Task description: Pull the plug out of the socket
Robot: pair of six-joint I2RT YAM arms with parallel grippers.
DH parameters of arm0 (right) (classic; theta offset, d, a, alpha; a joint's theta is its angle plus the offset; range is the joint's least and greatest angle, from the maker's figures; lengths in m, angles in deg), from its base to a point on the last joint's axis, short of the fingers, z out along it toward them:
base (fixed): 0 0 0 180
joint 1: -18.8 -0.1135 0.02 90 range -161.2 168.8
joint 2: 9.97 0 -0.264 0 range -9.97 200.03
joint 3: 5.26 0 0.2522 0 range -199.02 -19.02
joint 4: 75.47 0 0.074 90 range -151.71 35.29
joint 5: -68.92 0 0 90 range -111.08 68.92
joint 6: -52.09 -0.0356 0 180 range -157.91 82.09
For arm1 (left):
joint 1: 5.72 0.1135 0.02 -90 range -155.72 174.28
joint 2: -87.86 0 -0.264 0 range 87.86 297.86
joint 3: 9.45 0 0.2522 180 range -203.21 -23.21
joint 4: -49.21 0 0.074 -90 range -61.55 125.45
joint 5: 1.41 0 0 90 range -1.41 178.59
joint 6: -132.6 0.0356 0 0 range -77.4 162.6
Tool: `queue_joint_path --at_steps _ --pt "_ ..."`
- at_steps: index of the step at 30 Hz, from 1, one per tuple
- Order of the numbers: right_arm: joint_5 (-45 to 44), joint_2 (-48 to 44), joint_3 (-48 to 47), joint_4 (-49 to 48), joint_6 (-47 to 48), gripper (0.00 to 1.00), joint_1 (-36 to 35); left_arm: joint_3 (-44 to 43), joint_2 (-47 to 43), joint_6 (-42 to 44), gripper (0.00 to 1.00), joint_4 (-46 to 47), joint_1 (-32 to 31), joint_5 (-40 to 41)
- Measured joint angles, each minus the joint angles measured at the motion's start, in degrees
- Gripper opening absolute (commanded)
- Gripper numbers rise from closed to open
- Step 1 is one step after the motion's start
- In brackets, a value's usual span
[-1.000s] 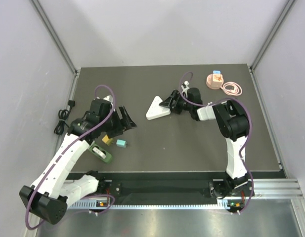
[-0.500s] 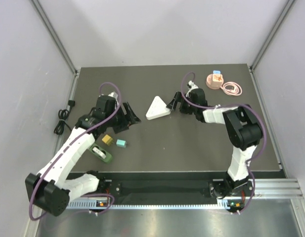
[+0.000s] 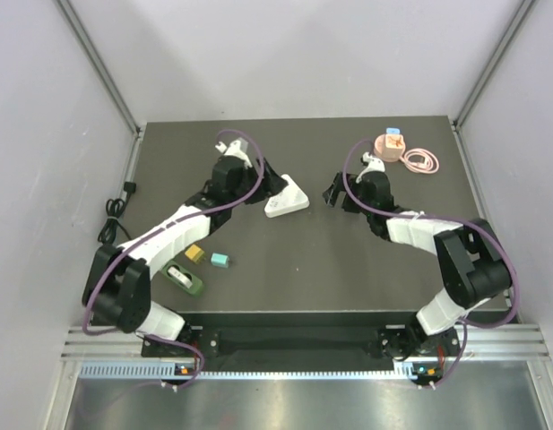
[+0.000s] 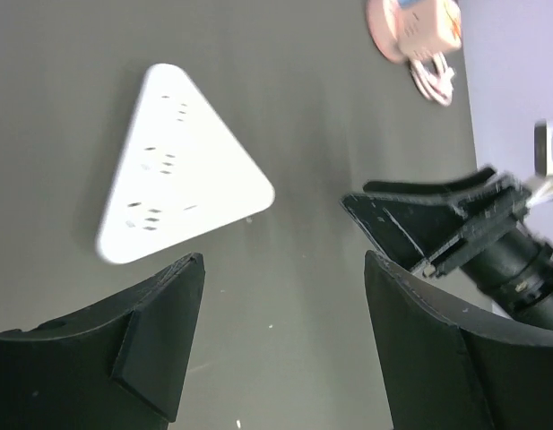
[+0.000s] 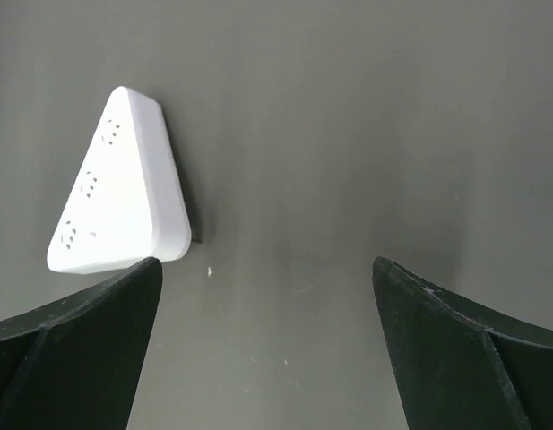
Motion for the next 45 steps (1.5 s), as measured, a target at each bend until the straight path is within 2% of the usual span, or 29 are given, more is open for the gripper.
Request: queue_joint_path --at_steps 3,9,11,14,20,23,28,36,41,45 --pt "-0.7 -2.0 -1.8 5.3 -0.4 1.0 0.1 -0.7 2.4 1.4 0.75 3.6 -2.9 -0.2" --pt "1.0 -11.8 -1.3 14.7 -3.8 1.0 4.2 -1.1 3.0 1.6 0.76 13.1 -5.9 -2.9" --pt "1.9 -15.6 0.2 17.5 -5.0 0.99 7.8 -2.3 3.8 1.6 0.77 15.9 -5.9 -3.5" --pt "4.2 -20.2 2.4 20.7 -6.7 0.92 14.8 -5.3 6.6 2.1 0.78 20.1 -5.7 -4.5" --pt "2.4 -22.3 1.9 26.3 -4.8 0.91 26.4 -19.0 19.3 3.7 0.78 25.0 -5.6 -10.6" --pt "2.1 -19.0 -2.0 28.0 -3.0 0.93 30.3 -28.3 27.1 4.8 0.77 25.5 -5.6 -13.9" --pt "2.4 -8.2 -13.7 28.0 -0.4 0.98 35.0 -42.7 39.7 5.9 0.75 26.3 -5.5 -18.5" --pt "4.4 6.7 -28.0 24.8 3.4 1.0 33.7 -47.6 51.4 7.0 0.74 27.6 -5.4 -22.6" --pt "1.5 17.6 -40.1 25.3 5.9 1.0 29.0 -50.6 56.2 7.1 0.74 27.1 -5.3 -23.0" --pt "-1.4 22.4 -45.1 25.6 7.2 1.0 25.8 -53.1 58.5 7.2 0.74 26.6 -5.2 -23.4"
